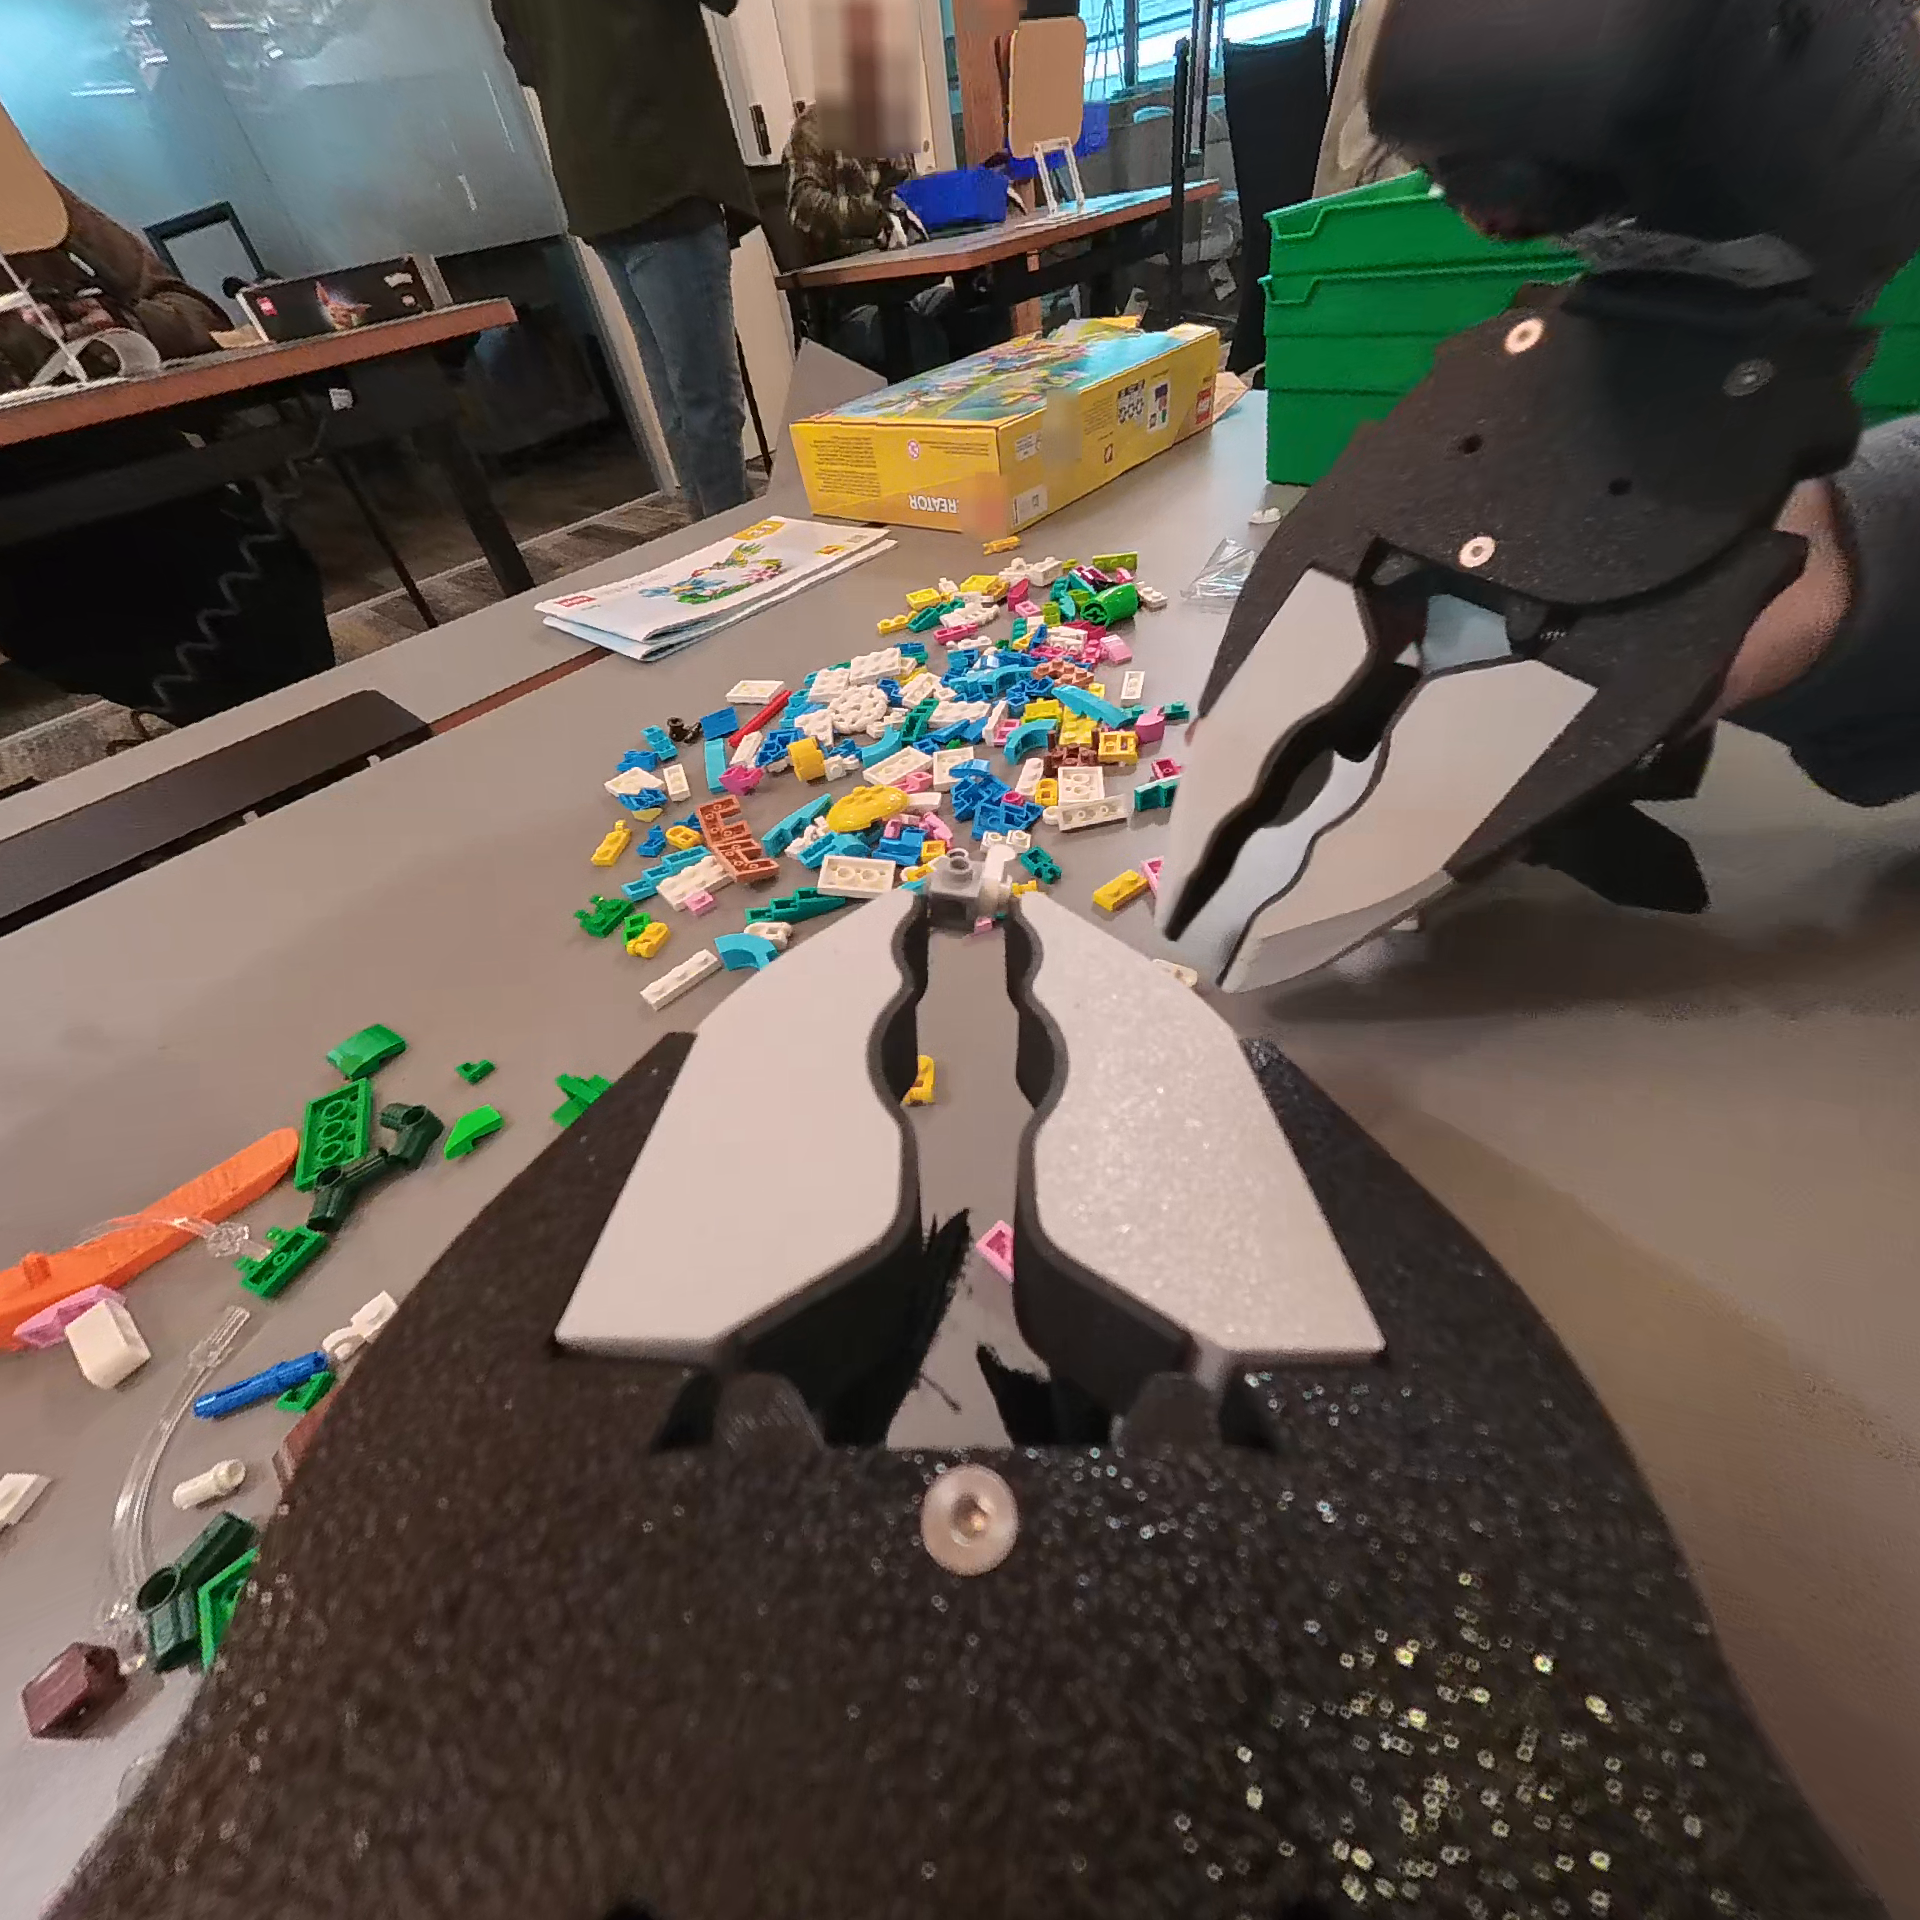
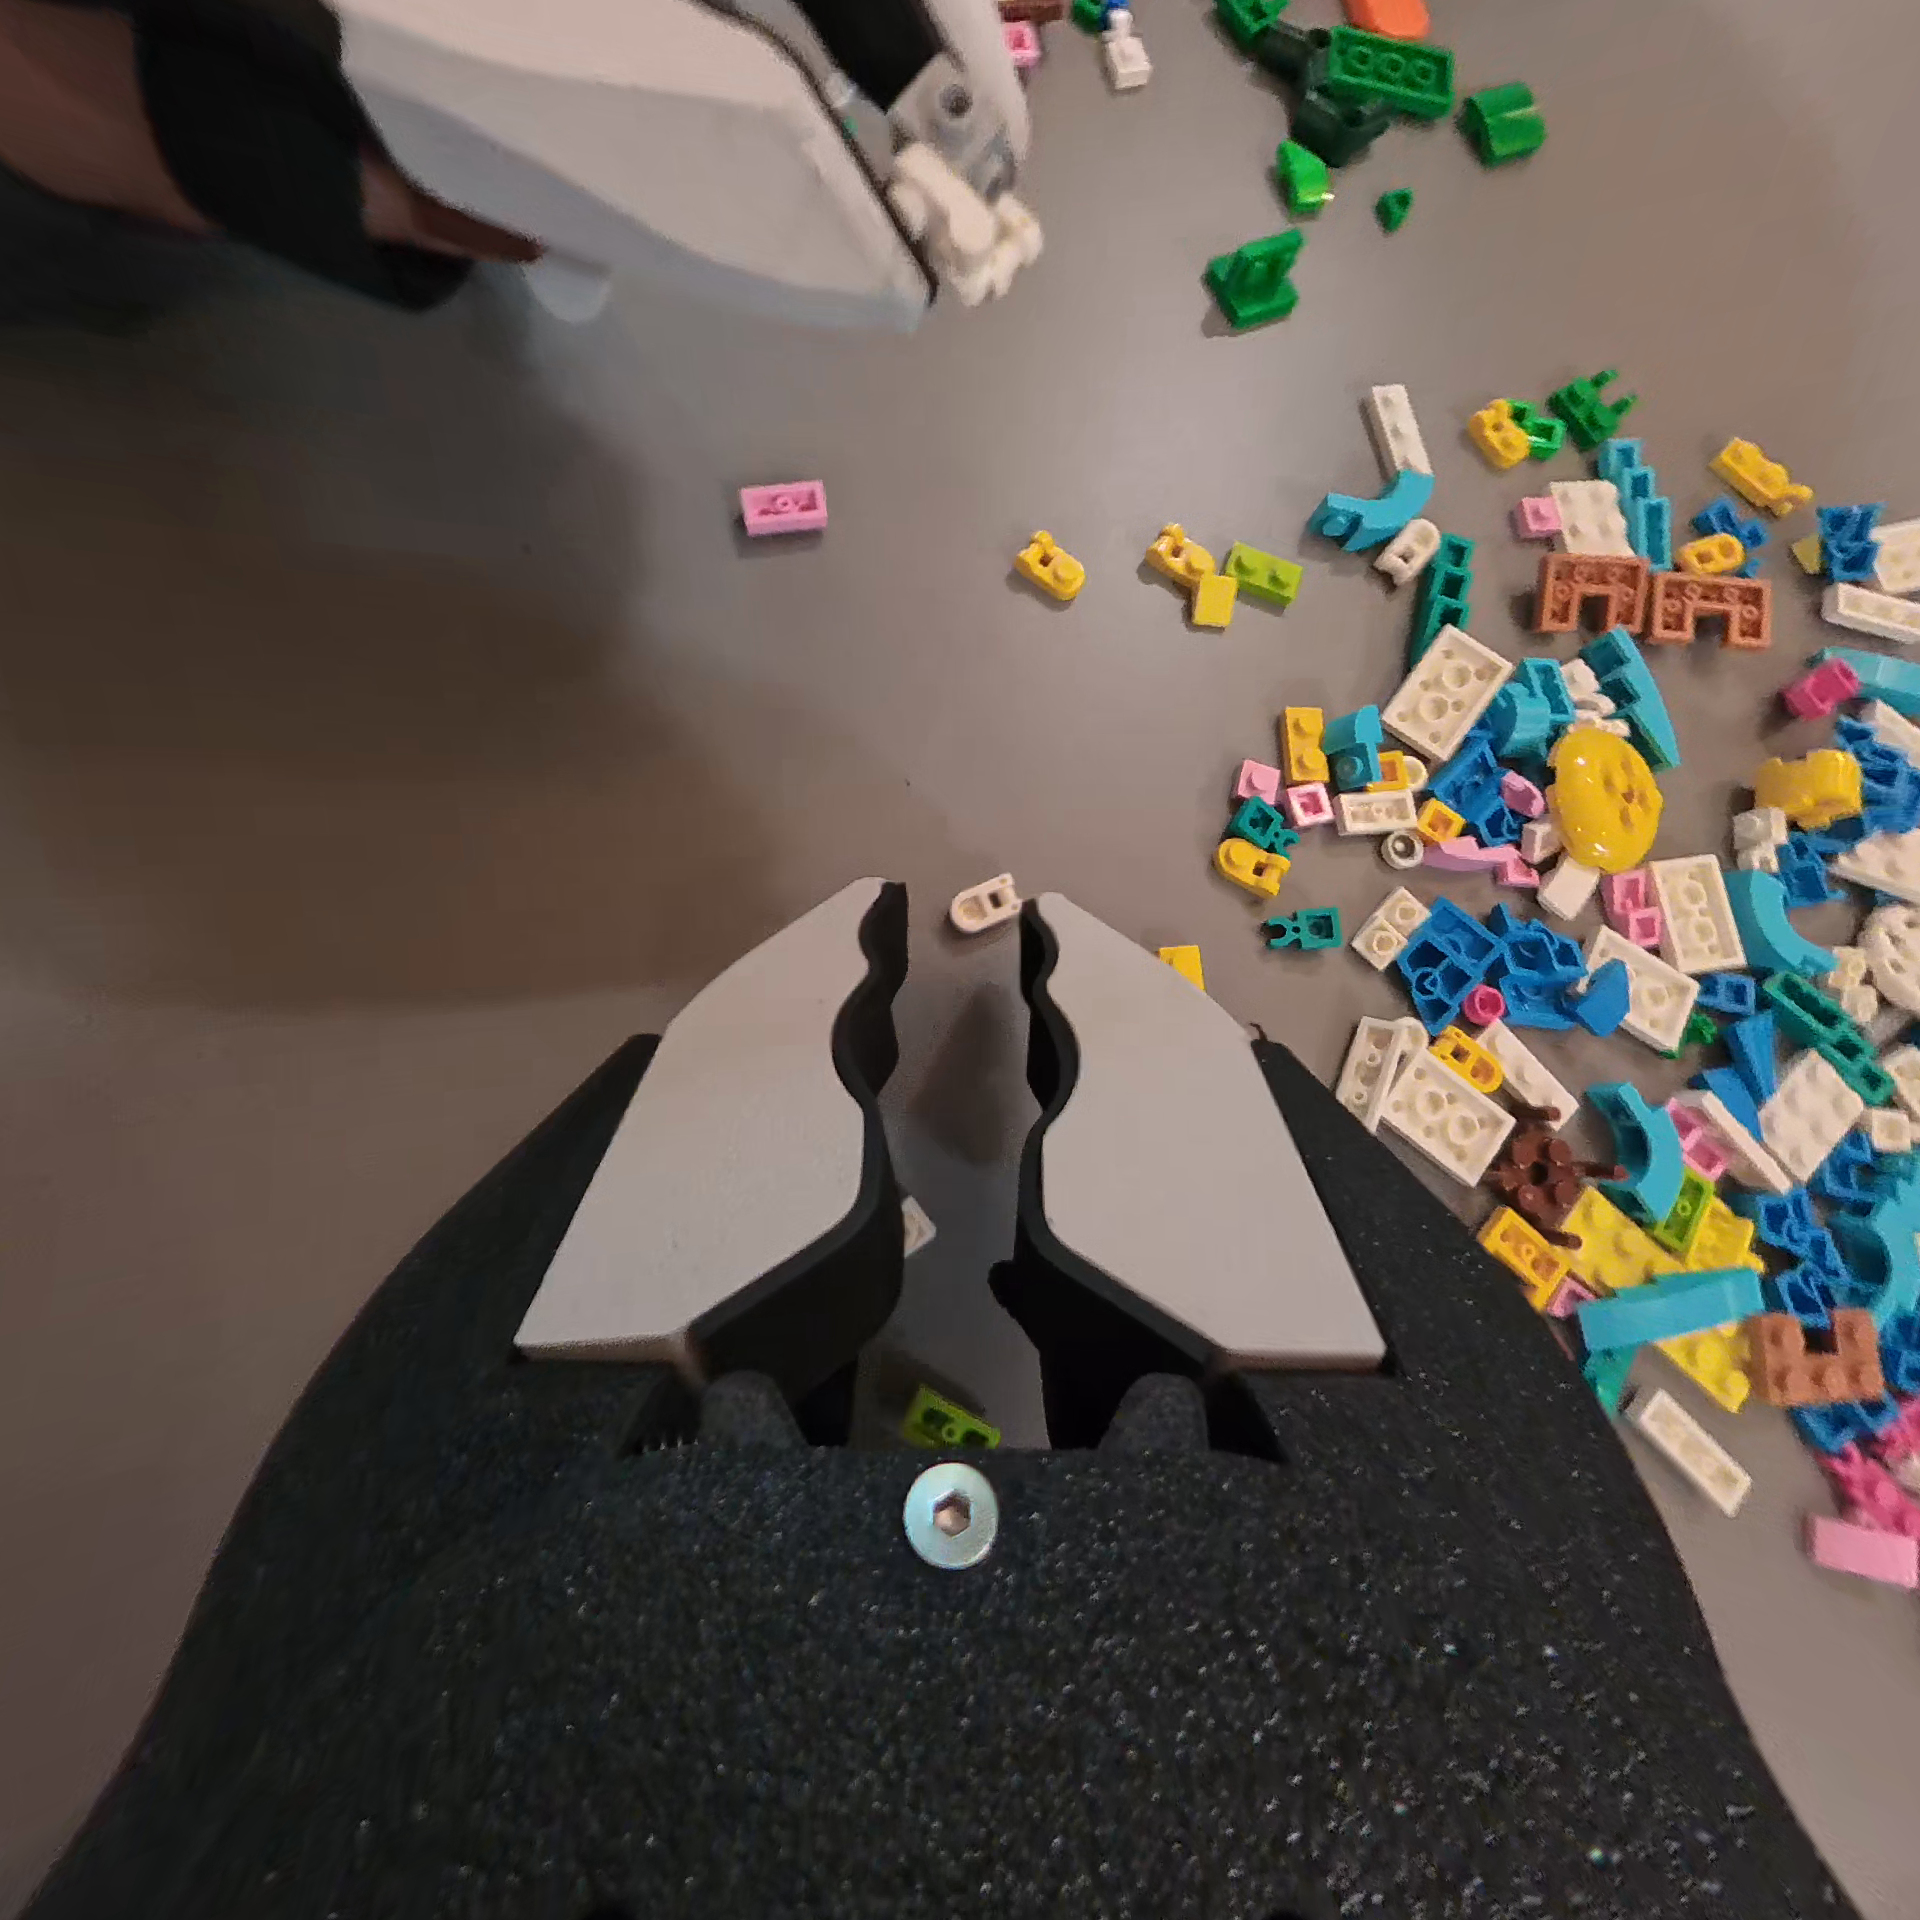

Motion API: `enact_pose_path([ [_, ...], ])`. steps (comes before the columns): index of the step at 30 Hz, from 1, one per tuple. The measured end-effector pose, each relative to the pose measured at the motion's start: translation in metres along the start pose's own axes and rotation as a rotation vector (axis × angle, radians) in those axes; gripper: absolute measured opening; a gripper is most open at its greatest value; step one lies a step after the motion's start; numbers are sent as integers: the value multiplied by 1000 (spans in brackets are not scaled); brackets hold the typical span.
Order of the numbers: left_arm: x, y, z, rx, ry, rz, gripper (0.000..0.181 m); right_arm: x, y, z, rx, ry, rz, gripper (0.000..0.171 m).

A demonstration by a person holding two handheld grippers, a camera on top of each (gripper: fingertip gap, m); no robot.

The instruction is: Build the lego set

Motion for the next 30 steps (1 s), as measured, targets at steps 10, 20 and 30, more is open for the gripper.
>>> enact_pose_path([
  [10,1,0,-1,-20,17,-13,13,-1,-3,8,-84,-106,119,16],
  [20,2,-1,-2,-21,26,-30,13,1,-4,8,-132,-116,-47,7],
  [30,1,-1,-1,-43,19,-43,13,6,-9,0,-318,-92,-609,7],
])
Point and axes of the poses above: each gripper's, where its closed fingertips meet, z out along the fingers, x out of its top, y = z × x across the jaws, the point moved 6 cm from there along -z, back along the fingers, and after that the axes turned 4 degrees about y, right-handed, at the moved point
